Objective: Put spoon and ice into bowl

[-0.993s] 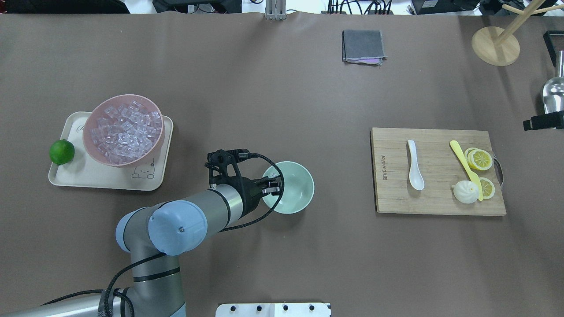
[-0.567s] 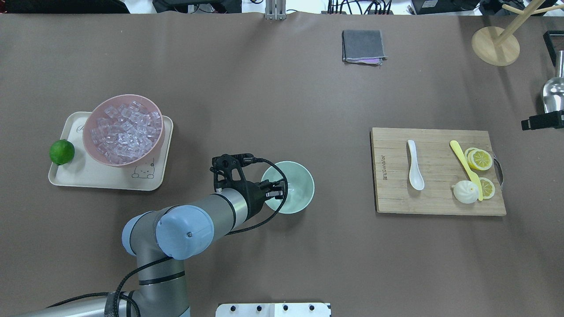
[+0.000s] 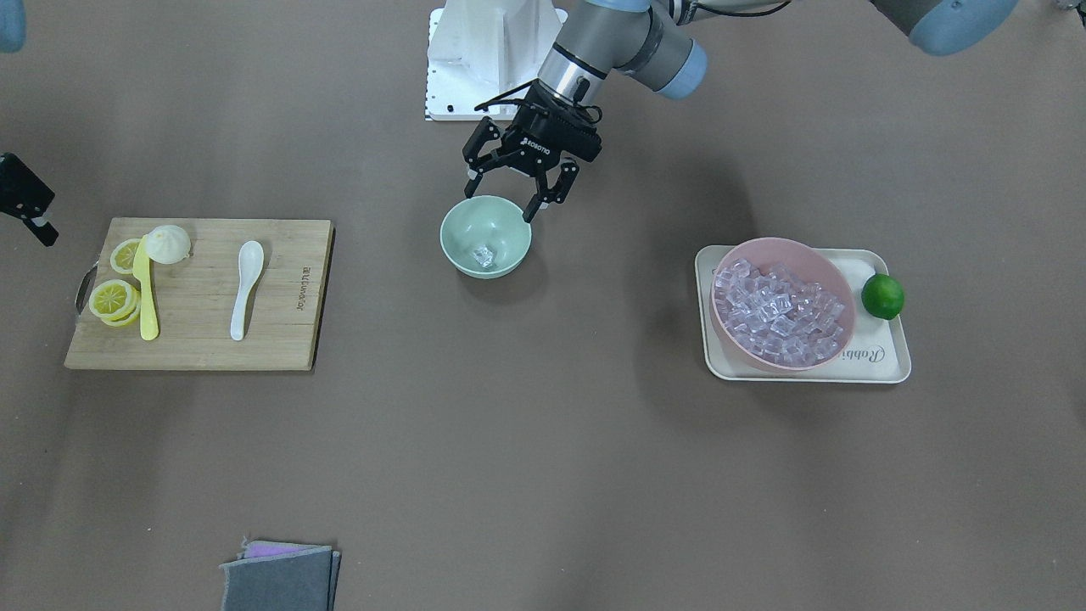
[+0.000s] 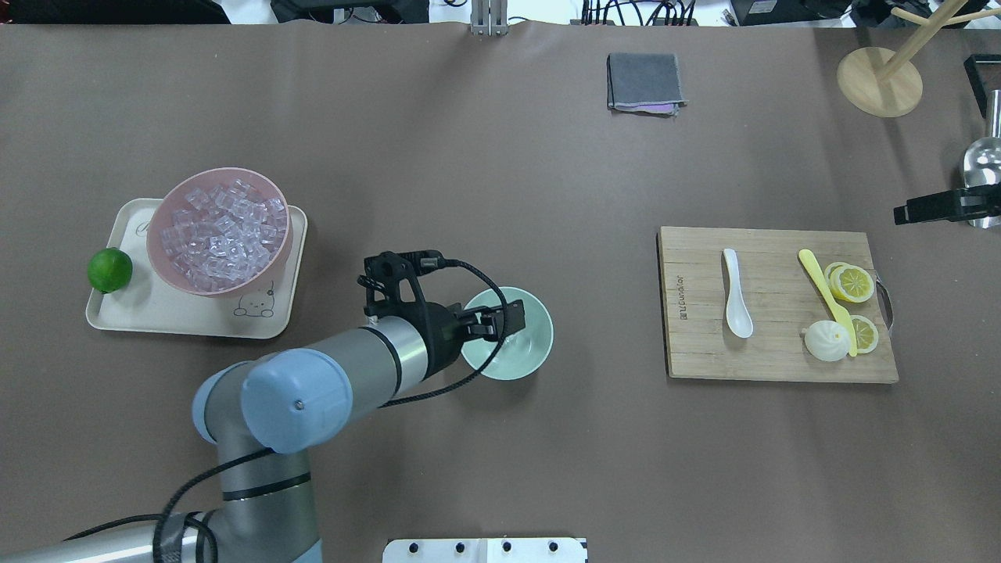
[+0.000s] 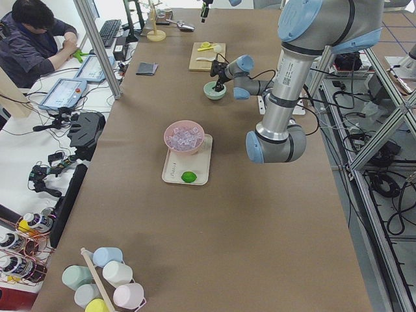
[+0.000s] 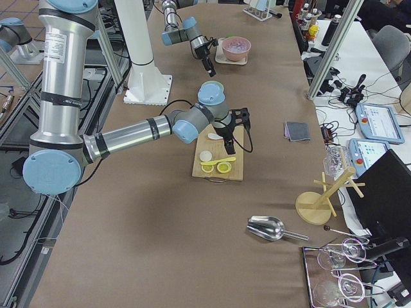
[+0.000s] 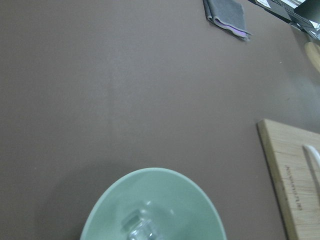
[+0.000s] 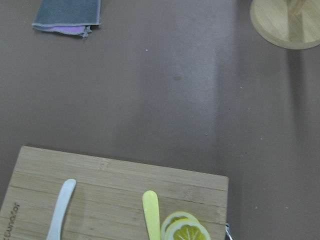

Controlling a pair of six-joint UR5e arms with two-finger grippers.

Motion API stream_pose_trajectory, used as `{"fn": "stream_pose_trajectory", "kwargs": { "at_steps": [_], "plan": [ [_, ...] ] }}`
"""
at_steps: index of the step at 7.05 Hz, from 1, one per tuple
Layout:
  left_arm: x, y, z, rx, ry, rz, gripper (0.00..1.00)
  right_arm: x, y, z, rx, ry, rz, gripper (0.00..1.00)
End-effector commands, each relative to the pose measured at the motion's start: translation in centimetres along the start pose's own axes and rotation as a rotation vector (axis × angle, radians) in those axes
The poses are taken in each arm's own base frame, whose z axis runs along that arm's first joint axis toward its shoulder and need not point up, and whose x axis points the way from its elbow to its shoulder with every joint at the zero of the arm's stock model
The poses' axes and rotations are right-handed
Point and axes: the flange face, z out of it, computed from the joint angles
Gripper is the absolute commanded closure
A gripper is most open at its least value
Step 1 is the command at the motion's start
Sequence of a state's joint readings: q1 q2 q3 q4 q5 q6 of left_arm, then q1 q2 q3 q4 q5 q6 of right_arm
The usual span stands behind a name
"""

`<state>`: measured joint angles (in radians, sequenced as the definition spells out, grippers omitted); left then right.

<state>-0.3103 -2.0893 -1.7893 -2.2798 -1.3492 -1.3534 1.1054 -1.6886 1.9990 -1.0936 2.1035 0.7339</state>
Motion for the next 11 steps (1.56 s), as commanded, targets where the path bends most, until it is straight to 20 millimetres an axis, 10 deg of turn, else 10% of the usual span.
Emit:
{"fn": "stream_pose_trajectory", "kwargs": {
  "at_steps": [1,4,7,8,11],
  "plan": [
    [-3.5,-9.4,-4.7,-0.067,-0.035,0.029,0.02,-5.0,0.2,2.3,0.022,0.005,0.05,0.02],
    [-21.7,-27.3,-16.6,-0.258,-0.204,0.204,0.02,-12.8,3.8,7.4,0.077,0.06,0.066,0.02],
    [-43.9,-32.0,-28.8,-0.287,-0.435,0.451,0.02,-19.6,7.2,12.5,0.093,0.153,0.071,0.11],
    [-48.2,-32.8,-31.7,-0.308,-0.476,0.521,0.02,-19.4,7.3,14.2,0.09,0.17,0.07,0.19],
    [-48.9,-32.8,-31.9,-0.317,-0.481,0.524,0.02,-18.5,7.3,15.0,0.102,0.153,0.068,0.3]
  ]
}}
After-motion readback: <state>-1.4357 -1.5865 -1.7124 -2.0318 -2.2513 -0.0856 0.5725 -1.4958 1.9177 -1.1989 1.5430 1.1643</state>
